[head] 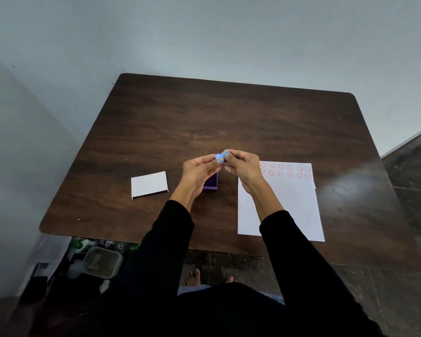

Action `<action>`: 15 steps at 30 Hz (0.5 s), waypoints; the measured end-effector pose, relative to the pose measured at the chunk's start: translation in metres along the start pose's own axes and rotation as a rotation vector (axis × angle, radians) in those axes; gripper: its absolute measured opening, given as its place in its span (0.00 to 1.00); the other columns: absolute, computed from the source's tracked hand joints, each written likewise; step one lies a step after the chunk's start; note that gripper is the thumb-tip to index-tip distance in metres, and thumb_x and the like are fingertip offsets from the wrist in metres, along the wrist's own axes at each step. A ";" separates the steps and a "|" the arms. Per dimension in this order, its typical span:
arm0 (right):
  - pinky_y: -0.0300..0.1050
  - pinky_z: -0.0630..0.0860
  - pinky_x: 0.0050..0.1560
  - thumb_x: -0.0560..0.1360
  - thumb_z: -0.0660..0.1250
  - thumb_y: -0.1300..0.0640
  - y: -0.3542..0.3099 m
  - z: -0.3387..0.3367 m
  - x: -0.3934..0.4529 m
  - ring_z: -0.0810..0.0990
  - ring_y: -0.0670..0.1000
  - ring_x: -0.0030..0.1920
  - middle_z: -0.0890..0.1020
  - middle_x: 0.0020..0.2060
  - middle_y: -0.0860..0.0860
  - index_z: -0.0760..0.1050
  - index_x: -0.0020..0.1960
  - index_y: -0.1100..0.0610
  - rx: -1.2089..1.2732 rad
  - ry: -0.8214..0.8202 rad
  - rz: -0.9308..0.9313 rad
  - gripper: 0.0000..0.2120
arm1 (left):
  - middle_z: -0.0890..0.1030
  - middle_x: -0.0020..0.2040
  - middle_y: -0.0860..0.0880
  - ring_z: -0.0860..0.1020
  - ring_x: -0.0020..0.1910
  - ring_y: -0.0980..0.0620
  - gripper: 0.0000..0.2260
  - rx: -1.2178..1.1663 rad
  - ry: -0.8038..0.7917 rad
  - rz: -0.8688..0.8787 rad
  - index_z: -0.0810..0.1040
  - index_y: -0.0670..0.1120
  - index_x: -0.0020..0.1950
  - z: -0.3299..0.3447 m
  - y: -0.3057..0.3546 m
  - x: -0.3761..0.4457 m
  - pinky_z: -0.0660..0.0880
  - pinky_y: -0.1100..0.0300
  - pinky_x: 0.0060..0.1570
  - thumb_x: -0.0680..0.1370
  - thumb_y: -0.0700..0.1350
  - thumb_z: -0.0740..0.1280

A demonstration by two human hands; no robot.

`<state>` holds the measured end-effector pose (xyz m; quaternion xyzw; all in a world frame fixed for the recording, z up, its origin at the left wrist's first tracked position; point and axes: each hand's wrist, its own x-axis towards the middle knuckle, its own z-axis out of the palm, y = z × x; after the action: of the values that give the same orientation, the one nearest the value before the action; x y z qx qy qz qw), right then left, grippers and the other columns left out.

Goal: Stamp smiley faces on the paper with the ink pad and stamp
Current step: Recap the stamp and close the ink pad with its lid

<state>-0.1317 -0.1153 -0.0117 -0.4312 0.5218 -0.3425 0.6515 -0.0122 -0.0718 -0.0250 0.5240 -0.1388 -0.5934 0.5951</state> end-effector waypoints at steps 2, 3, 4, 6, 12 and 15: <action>0.39 0.80 0.46 0.74 0.68 0.60 0.003 0.000 0.000 0.83 0.50 0.46 0.83 0.50 0.59 0.77 0.58 0.63 -0.026 0.025 0.027 0.13 | 0.83 0.45 0.43 0.84 0.40 0.53 0.13 0.030 0.000 0.003 0.77 0.32 0.56 -0.002 0.000 -0.001 0.81 0.64 0.43 0.71 0.31 0.70; 0.39 0.80 0.47 0.74 0.69 0.60 0.005 0.001 0.001 0.83 0.49 0.45 0.84 0.50 0.58 0.77 0.57 0.62 -0.031 0.034 0.038 0.13 | 0.83 0.44 0.43 0.84 0.40 0.53 0.13 0.040 0.000 0.003 0.78 0.32 0.55 -0.002 0.000 -0.002 0.81 0.64 0.43 0.71 0.32 0.70; 0.39 0.80 0.47 0.74 0.69 0.59 0.005 0.002 0.000 0.83 0.49 0.45 0.84 0.50 0.58 0.78 0.57 0.62 -0.035 0.043 0.046 0.13 | 0.84 0.44 0.43 0.84 0.41 0.53 0.13 0.051 0.003 0.001 0.78 0.32 0.55 -0.003 -0.001 -0.003 0.81 0.64 0.43 0.71 0.32 0.70; 0.40 0.80 0.47 0.74 0.69 0.59 0.007 0.003 0.000 0.83 0.50 0.47 0.83 0.50 0.58 0.77 0.57 0.62 -0.057 0.058 0.051 0.13 | 0.83 0.46 0.42 0.83 0.45 0.50 0.14 0.081 0.017 -0.016 0.77 0.33 0.57 -0.003 -0.002 -0.003 0.81 0.63 0.46 0.72 0.32 0.70; 0.41 0.75 0.53 0.73 0.68 0.63 0.016 -0.002 -0.006 0.80 0.50 0.52 0.83 0.52 0.56 0.78 0.56 0.59 -0.418 0.136 -0.132 0.11 | 0.80 0.52 0.41 0.79 0.53 0.47 0.17 0.159 0.171 -0.017 0.73 0.36 0.63 -0.006 -0.002 -0.002 0.76 0.57 0.56 0.74 0.34 0.69; 0.42 0.74 0.52 0.73 0.66 0.67 0.021 -0.009 -0.009 0.80 0.53 0.53 0.83 0.53 0.57 0.78 0.55 0.61 -0.676 0.124 -0.182 0.12 | 0.80 0.49 0.45 0.79 0.50 0.49 0.12 0.159 0.332 0.042 0.76 0.39 0.60 -0.014 0.000 0.000 0.77 0.58 0.52 0.77 0.40 0.66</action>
<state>-0.1423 -0.1008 -0.0288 -0.6454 0.6037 -0.2328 0.4060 -0.0009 -0.0654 -0.0309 0.6572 -0.0960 -0.4732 0.5787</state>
